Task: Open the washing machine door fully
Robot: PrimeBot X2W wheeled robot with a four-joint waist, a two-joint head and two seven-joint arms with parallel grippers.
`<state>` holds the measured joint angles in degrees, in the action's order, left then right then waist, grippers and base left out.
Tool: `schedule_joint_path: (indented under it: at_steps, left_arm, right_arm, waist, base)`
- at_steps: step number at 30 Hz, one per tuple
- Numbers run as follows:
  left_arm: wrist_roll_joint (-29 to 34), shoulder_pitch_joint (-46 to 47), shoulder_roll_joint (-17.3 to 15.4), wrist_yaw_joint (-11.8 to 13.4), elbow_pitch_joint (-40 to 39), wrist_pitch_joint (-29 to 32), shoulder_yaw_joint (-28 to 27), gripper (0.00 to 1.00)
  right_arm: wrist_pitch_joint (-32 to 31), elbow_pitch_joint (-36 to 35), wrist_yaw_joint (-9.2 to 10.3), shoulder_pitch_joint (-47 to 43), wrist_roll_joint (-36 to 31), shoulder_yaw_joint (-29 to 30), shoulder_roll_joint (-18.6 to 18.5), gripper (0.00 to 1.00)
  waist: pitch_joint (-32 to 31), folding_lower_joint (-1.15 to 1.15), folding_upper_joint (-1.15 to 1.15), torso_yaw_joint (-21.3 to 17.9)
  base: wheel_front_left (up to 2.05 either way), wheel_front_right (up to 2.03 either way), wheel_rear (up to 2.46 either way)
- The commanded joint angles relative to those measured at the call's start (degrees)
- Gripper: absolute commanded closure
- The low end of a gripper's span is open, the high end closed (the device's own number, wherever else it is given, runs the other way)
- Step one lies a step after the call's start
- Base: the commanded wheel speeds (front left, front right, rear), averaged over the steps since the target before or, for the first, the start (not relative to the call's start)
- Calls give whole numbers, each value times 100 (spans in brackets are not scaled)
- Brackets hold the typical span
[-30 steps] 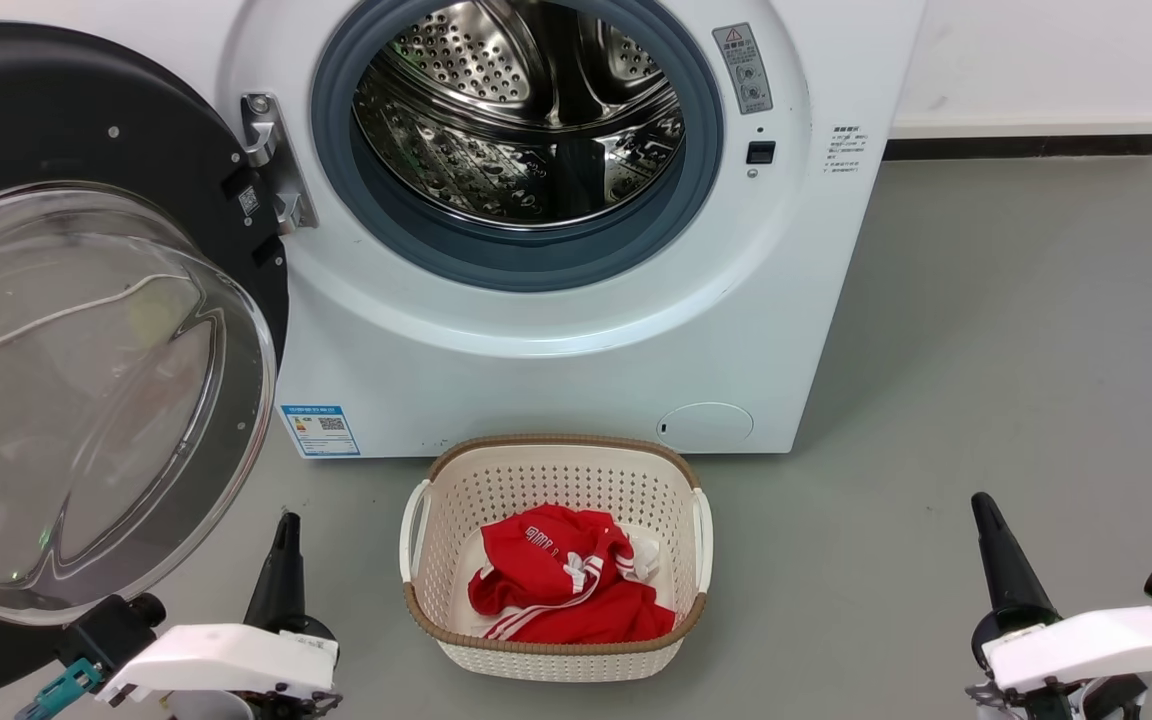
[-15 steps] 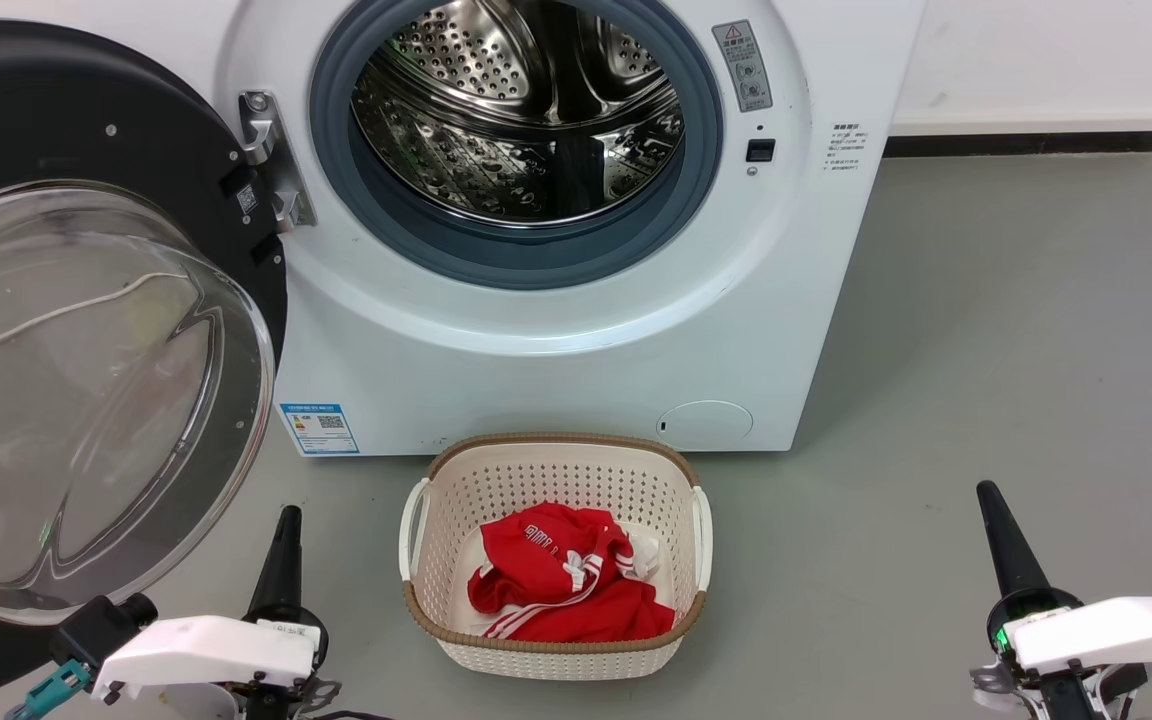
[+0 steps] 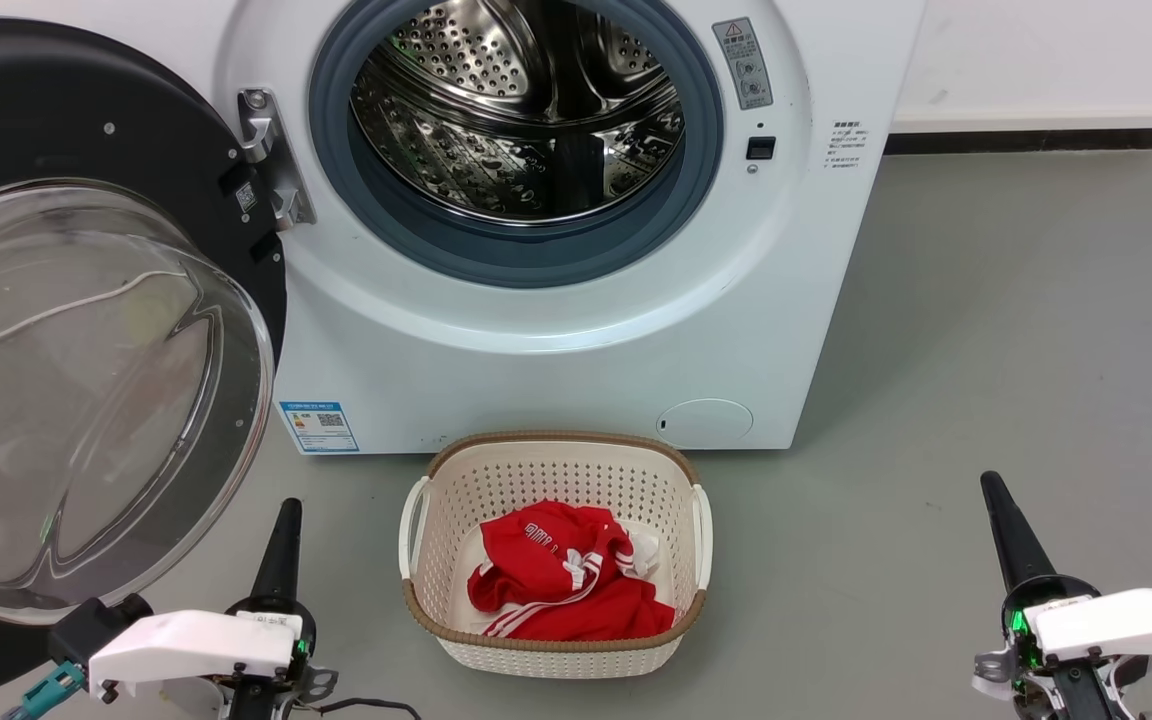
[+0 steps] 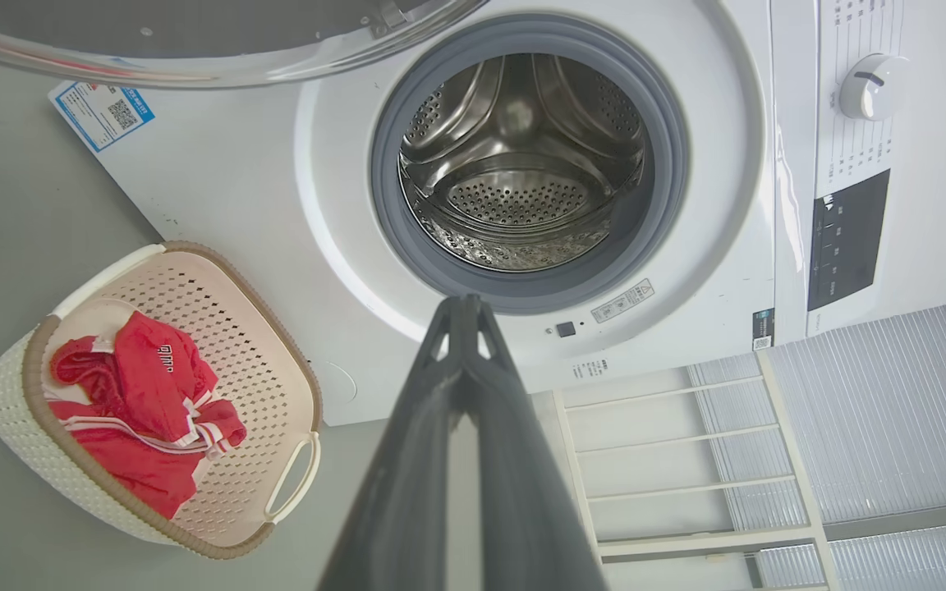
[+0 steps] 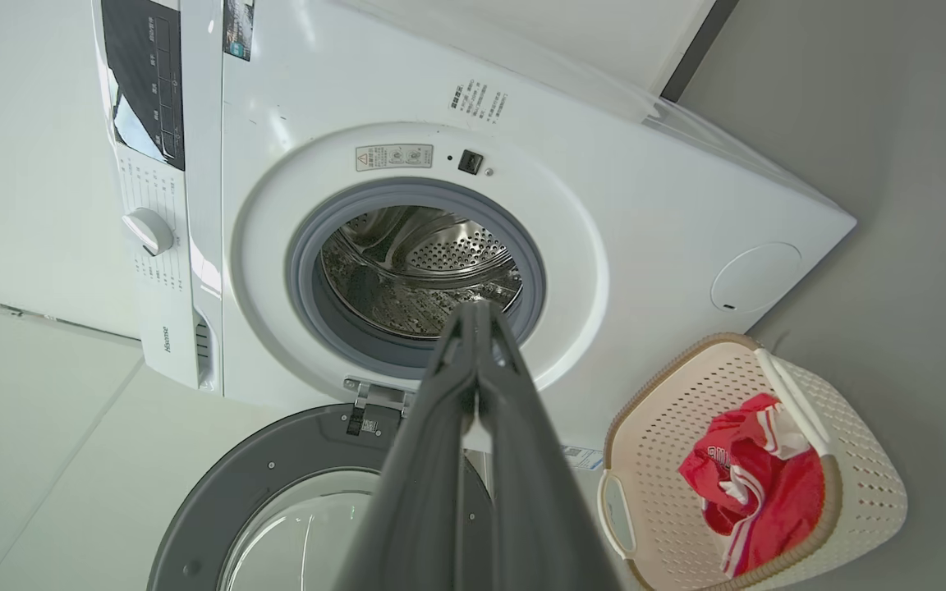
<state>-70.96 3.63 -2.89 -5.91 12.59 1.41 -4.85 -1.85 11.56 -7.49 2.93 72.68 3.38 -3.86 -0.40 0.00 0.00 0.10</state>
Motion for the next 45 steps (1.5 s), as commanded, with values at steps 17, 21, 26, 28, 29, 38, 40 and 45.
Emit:
schedule_joint_path:
  at_steps: [17,21,26,28,29,38,40,45]
  left_arm:
    - [-927,198,-2,-86,52,235,-85,100]
    - [-1119,216,-1,-106,68,280,-100,100]
    - [-1352,233,0,-117,91,338,-120,100]
    - [-1445,245,0,-123,98,360,-128,100]
    - [-1490,251,0,-129,102,369,-131,100]
    - [-1881,278,2,-162,133,460,-164,100]
    - [-1965,276,2,-165,142,490,-172,100]
    - [-2160,296,3,-174,160,540,-183,100]
  right_arm:
    - [-159,90,-1,220,908,85,-19,100]
    - [-198,115,-1,239,1087,104,-16,100]
    - [-234,146,-1,265,1322,125,-11,100]
    - [-257,159,0,269,1403,132,-9,100]
    - [-268,165,0,278,1446,136,-7,100]
    - [-331,213,0,331,1820,171,2,100]
    - [-345,227,0,321,1901,181,4,100]
    - [-378,250,0,357,2085,201,11,100]
  waist:
    - [21,0,0,-4]
    - [26,0,0,-4]
    - [33,0,0,-6]
    - [36,0,0,-6]
    - [37,0,0,-6]
    - [49,0,0,-8]
    - [51,0,0,-9]
    - [58,0,0,-10]
  base:
    - [0,0,0]
    - [0,0,0]
    - [0,0,0]
    - [0,0,0]
    - [0,0,0]
    - [0,0,0]
    - [0,0,0]
    - [0,0,0]
